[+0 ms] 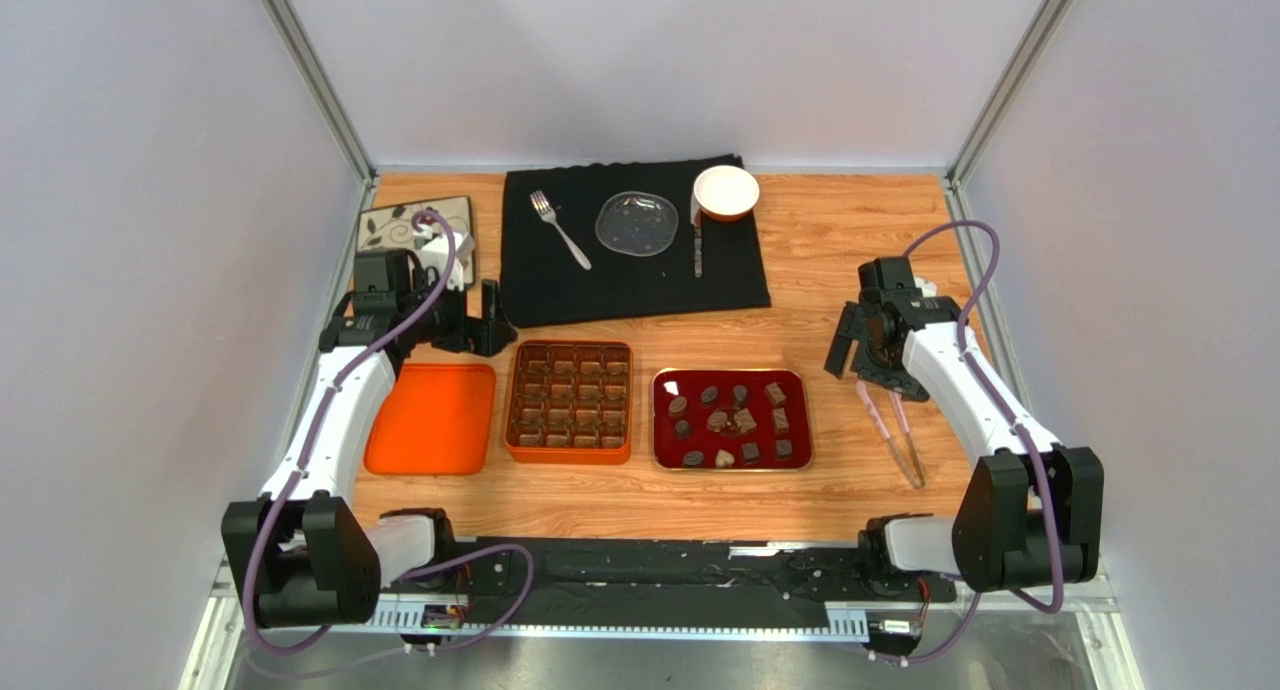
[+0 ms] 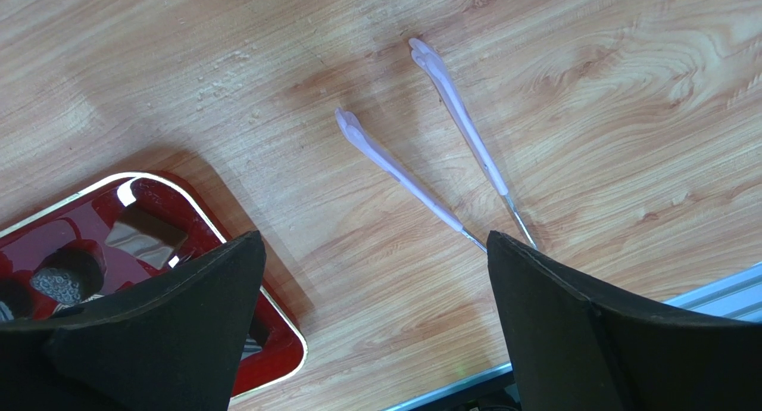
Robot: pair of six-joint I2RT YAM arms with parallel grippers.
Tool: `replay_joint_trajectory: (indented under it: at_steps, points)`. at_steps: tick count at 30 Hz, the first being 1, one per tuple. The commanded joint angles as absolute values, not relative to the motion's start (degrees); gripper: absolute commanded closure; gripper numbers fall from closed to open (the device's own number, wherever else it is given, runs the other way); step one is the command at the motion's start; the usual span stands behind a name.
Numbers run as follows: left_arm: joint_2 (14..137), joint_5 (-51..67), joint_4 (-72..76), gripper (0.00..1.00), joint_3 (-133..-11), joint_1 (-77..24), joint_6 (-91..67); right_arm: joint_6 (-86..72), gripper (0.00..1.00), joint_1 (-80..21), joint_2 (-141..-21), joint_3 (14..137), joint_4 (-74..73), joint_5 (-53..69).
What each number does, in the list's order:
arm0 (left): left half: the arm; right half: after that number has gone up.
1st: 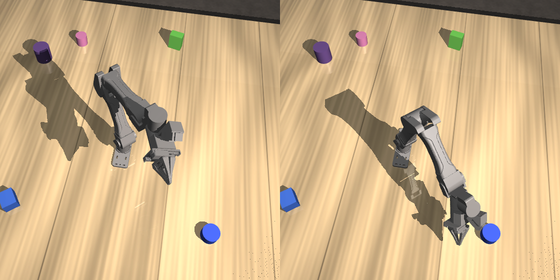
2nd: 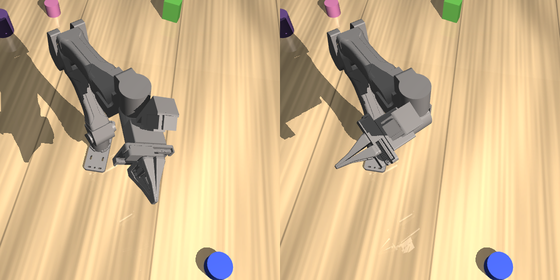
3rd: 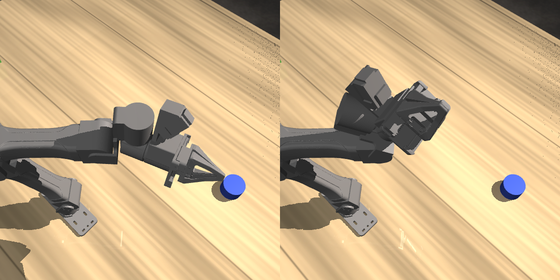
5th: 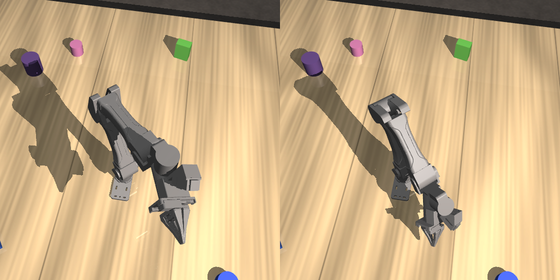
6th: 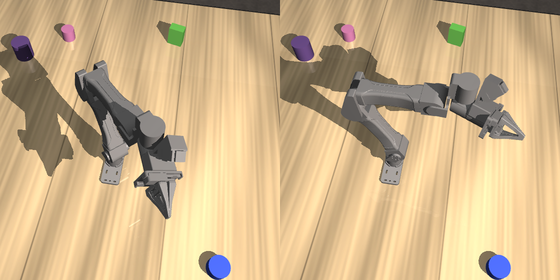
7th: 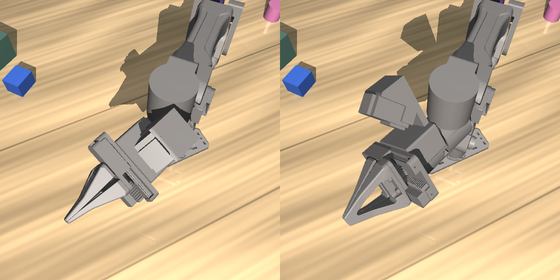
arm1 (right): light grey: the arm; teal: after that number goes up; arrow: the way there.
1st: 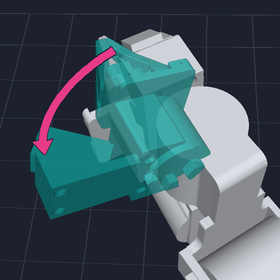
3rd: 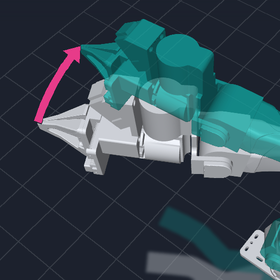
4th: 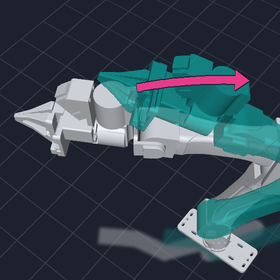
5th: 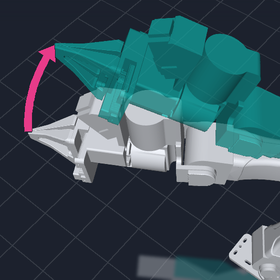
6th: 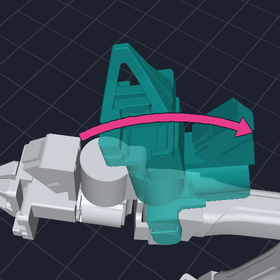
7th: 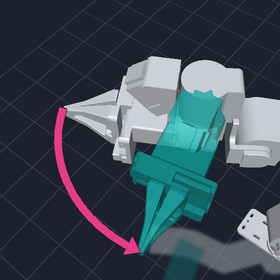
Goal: Pack the chocolate
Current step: Pick up the clamp from the center of the board.
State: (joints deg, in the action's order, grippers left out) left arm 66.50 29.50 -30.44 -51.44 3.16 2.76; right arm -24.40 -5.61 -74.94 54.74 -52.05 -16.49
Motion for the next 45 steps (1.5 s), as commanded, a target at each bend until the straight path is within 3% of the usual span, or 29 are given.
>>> replay_joint_trajectory:
  at_steps: [1, 7, 32, 35, 42, 45]
  points:
    - [65.7, 30.0, -30.8, 0.01, -54.2, 3.6, 2.6, -23.7, 0.00, -6.0, -76.9, 54.8, -52.3, -17.3]
    - [66.4, 30.1, -30.8, 0.01, -54.8, 4.0, 2.8, -22.2, 0.05, -5.9, -76.7, 50.0, -46.7, -15.0]
    - [66.5, 30.2, -30.8, 0.01, -53.8, 6.0, 4.6, -19.6, 0.21, -4.2, -89.7, 52.6, -39.2, -17.8]
    - [66.5, 30.1, -30.8, 0.01, -53.7, 6.3, 4.8, -19.5, 0.30, -3.9, -91.2, 52.7, -38.8, -16.4]
    - [66.2, 29.7, -31.0, 0.01, -53.4, 6.9, 4.8, -19.5, 0.72, -3.8, -91.6, 52.6, -38.1, -14.4]
    - [65.8, 29.4, -31.3, 0.01, -53.3, 6.9, 5.0, -19.5, 0.75, -3.9, -90.6, 52.3, -38.1, -14.6]
